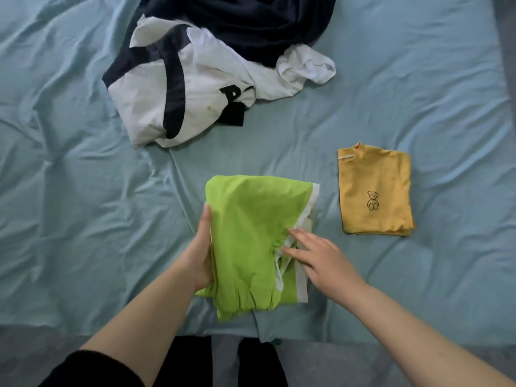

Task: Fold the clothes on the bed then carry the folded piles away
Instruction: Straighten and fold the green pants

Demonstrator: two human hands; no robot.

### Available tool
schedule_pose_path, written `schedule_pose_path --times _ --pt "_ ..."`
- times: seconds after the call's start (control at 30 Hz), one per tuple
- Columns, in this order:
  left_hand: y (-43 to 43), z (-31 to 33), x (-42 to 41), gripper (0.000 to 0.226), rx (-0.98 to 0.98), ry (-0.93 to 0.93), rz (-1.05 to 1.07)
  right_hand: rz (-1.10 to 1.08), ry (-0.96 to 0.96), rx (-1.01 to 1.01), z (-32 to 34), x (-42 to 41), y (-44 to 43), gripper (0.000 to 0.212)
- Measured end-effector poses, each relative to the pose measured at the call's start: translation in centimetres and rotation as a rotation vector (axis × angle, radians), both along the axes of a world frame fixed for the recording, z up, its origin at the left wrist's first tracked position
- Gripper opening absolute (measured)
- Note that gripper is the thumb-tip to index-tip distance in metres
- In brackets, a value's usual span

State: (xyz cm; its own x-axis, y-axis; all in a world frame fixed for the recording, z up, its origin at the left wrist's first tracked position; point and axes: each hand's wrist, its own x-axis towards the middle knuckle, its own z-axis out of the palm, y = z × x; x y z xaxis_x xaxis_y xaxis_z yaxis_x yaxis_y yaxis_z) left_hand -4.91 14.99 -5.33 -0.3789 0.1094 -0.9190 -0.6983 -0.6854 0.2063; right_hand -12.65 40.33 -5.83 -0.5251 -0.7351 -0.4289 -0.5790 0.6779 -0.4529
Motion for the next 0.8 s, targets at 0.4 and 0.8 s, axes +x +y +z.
schedule_pose_path --times 0.4,0.8 --pt "-1.5 4.7 -2.8 0.046 0.121 0.103 -0.074 -1.359 -1.386 -0.574 0.3 -4.3 -4.0 0.087" --pt "0.4 3.8 -2.0 0.036 0.015 0.130 -0.186 -1.477 -1.274 -0.455 -0.6 -7.8 -3.6 0.084"
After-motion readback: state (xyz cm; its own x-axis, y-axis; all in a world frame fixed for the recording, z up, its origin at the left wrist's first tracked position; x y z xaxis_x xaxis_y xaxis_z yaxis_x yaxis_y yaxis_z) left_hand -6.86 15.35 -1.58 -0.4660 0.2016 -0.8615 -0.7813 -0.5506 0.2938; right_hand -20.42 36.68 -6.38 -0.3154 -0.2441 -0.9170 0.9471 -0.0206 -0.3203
